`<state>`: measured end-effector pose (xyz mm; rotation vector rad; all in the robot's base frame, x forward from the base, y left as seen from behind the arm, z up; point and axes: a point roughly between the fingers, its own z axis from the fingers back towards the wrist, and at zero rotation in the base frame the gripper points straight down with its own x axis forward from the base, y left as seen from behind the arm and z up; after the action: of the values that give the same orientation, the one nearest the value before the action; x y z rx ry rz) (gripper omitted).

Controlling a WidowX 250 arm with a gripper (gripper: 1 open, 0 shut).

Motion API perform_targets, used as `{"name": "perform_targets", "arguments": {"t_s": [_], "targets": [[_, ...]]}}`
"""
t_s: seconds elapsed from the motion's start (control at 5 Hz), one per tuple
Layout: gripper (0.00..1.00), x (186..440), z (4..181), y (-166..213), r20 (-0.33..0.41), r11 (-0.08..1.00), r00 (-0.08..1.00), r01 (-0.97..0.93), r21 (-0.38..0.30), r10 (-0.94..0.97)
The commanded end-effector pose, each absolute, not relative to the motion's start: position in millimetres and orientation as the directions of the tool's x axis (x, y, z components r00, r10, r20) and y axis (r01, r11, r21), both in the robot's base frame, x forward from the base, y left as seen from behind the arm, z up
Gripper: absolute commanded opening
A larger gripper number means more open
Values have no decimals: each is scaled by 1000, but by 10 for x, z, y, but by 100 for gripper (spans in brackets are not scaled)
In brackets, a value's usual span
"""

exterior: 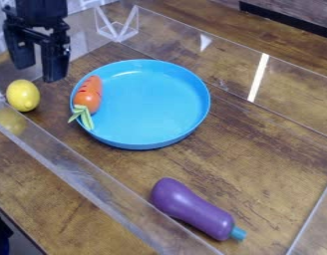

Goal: Put the lemon on the blue tray

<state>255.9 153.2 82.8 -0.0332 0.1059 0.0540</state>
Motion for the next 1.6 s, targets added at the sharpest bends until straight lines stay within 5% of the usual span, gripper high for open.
{"name": "perform_targets", "arguments": {"t_s": [0.0,0.6,1.0,1.4], "targets": [[100,2594,870,1805,-46,1000,999,-19,10,19],[100,2757,368,1926,-49,998,998,-38,49,40],[100,2782,546,1928,-19,999,1000,-17,35,18],[100,2601,444,1966,-22,998,998,-57,29,58]]}}
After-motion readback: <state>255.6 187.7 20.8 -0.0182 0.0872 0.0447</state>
